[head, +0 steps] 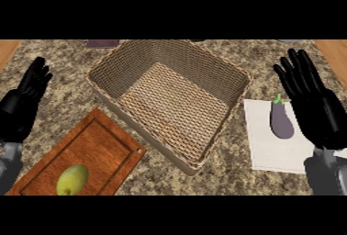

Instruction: Pick the eggplant from the placemat and place it in the basket

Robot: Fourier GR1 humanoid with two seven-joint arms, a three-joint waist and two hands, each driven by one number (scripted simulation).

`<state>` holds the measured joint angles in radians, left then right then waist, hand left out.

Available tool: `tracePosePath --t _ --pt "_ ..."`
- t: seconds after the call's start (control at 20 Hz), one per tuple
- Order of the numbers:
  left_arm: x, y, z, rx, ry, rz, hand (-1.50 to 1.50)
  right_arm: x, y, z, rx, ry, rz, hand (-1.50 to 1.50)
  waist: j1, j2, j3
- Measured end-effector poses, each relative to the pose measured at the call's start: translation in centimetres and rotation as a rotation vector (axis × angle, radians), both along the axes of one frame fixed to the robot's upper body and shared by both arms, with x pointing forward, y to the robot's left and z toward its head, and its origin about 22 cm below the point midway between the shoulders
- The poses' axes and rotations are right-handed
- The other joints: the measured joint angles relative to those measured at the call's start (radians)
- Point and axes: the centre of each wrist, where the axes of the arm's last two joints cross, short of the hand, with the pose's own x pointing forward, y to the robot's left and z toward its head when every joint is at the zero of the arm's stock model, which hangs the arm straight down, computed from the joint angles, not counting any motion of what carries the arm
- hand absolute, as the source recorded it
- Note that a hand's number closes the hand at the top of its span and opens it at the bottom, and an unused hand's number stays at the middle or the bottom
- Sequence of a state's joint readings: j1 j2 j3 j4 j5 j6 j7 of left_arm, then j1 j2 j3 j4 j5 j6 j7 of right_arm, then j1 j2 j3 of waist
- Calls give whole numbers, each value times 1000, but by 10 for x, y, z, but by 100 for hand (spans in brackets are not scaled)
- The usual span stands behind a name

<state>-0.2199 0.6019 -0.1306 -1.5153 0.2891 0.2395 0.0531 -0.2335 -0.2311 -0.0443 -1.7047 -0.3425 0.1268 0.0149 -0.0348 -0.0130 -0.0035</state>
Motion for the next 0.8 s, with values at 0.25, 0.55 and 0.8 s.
tracePosePath --t 0.25,0.55,0.8 --pt "-9 9 -37 97 156 49 0 13 13 29 -77 -75 -80 150 28 12 2" --pt "-31 13 -75 163 355 80 0 16 23 56 -430 -272 -180 -150 45 13 -6" --pt "-43 20 -90 185 435 122 0 14 -2 69 -816 -359 -521 -150 3 -1 -17"
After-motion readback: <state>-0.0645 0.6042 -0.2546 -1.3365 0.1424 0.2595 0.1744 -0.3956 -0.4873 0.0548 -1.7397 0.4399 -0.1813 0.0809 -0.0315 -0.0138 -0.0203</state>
